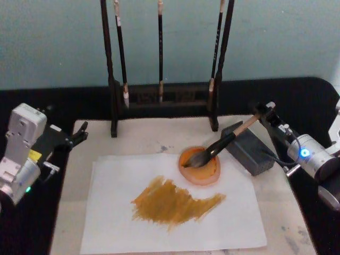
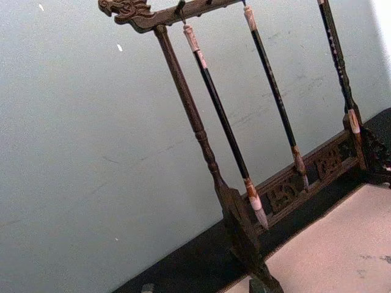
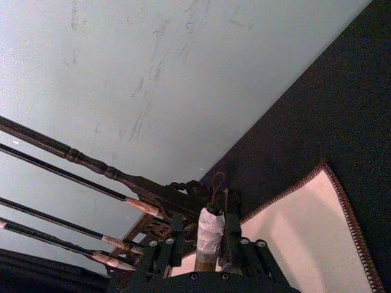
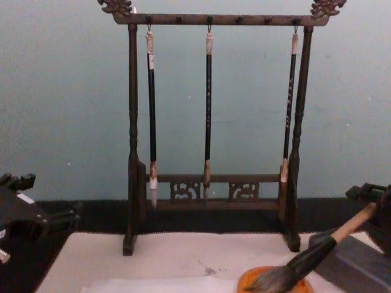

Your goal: Pick up the brush from the inkstone, write on the paper, then place the brush back to its original position.

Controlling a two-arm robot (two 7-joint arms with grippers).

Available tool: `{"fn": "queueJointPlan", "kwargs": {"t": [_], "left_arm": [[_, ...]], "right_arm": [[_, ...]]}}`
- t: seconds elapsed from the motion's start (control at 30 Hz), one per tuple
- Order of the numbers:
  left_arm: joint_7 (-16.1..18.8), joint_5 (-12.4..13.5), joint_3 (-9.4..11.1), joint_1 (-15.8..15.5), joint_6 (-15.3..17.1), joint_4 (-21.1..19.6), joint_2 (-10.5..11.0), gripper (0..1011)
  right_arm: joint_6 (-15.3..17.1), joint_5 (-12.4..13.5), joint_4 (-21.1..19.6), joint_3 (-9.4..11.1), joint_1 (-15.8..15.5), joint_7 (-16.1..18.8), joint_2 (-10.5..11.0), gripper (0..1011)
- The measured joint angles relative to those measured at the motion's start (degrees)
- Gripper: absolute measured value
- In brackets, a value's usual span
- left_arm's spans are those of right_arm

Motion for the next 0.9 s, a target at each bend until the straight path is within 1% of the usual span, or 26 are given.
{"fn": "queueJointPlan", "kwargs": {"t": [0.07,0.13,0.23,0.27,0.3,0.33,0.7,0.9], "left_arm": [[0.0,0.0,0.0,0.0,0.0,0.0,0.0,1010],[0.0,0.0,0.0,0.0,0.0,0.0,0.0,1010],[0.0,0.0,0.0,0.0,0.0,0.0,0.0,1010],[0.0,0.0,0.0,0.0,0.0,0.0,0.0,1010],[0.0,0.0,0.0,0.0,0.0,0.0,0.0,1009],[0.0,0.0,0.0,0.0,0.0,0.0,0.0,1010],[0.0,0.0,0.0,0.0,0.0,0.0,0.0,1010],[0.0,0.0,0.0,0.0,0.0,0.0,0.0,1010]], "right_arm": [[0.0,0.0,0.0,0.0,0.0,0.0,0.0,400],[0.0,0.0,0.0,0.0,0.0,0.0,0.0,323],[0.0,0.0,0.0,0.0,0.0,0.0,0.0,238],[0.0,0.0,0.0,0.0,0.0,0.0,0.0,185],[0.0,0.1,0.0,0.0,0.0,0.0,0.0,185],[0.1,0.1,0.0,0.0,0.0,0.0,0.0,161],[0.0,0.2,-0.3,-0.1,-0.1,0.0,0.1,151],[0.0,1.7,-3.3,-0.5,-0.2,0.0,0.6,151]]}}
